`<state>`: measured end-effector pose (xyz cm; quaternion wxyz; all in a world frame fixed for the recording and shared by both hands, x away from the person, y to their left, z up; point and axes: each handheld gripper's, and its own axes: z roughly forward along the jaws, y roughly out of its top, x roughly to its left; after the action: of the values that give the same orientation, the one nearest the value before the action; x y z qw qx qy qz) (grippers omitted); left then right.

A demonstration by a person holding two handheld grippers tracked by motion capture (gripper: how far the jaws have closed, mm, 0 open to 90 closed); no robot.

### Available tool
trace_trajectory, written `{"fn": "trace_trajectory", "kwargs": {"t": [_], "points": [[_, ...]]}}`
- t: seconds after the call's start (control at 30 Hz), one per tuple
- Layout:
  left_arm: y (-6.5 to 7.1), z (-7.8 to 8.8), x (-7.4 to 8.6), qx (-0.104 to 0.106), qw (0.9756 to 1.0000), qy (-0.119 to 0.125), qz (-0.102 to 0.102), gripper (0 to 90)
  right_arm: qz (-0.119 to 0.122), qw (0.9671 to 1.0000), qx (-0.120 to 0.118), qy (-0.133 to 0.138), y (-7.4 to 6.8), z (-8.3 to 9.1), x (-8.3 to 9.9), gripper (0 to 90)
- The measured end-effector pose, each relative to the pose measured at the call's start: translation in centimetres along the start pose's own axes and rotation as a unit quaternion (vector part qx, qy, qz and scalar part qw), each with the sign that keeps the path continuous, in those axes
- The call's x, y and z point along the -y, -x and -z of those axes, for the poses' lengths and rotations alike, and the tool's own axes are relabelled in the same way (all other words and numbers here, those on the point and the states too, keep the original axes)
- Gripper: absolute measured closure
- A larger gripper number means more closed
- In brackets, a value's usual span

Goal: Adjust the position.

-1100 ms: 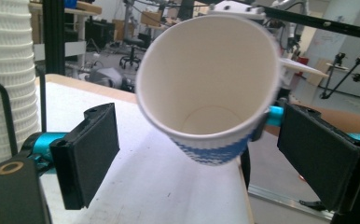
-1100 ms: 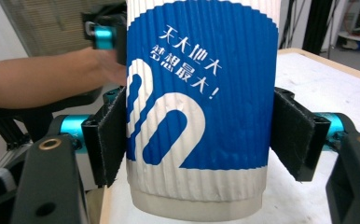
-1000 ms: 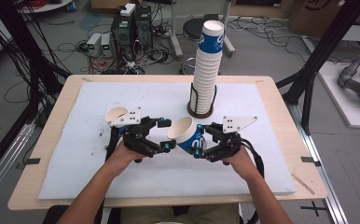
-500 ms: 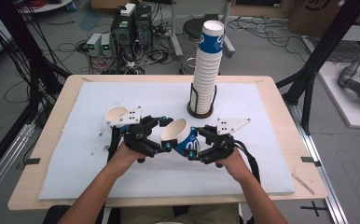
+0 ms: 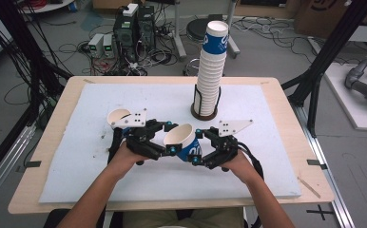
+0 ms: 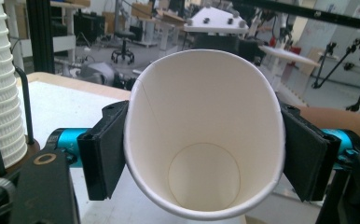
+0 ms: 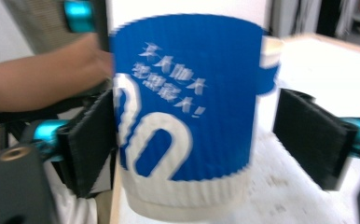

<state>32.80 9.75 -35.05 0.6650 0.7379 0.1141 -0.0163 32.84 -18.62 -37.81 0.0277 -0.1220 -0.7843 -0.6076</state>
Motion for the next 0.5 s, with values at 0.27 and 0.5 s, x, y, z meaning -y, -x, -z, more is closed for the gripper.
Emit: {"fn": "trace_trajectory", "kwargs": {"t": [0.27, 0.5], "points": [[0.9, -0.7, -0.7, 0.006, 0.9970, -0.074, -0.023, 24.6, 0.016, 0.9980, -0.015, -0.059, -0.2, 0.1, -0.6, 14.1], [1.2, -1.4, -0.6, 0.009, 0.9939, -0.104, -0.035, 24.4, 0.025, 0.9942, -0.039, -0.096, -0.5, -0.9, -0.9, 14.2]]}}
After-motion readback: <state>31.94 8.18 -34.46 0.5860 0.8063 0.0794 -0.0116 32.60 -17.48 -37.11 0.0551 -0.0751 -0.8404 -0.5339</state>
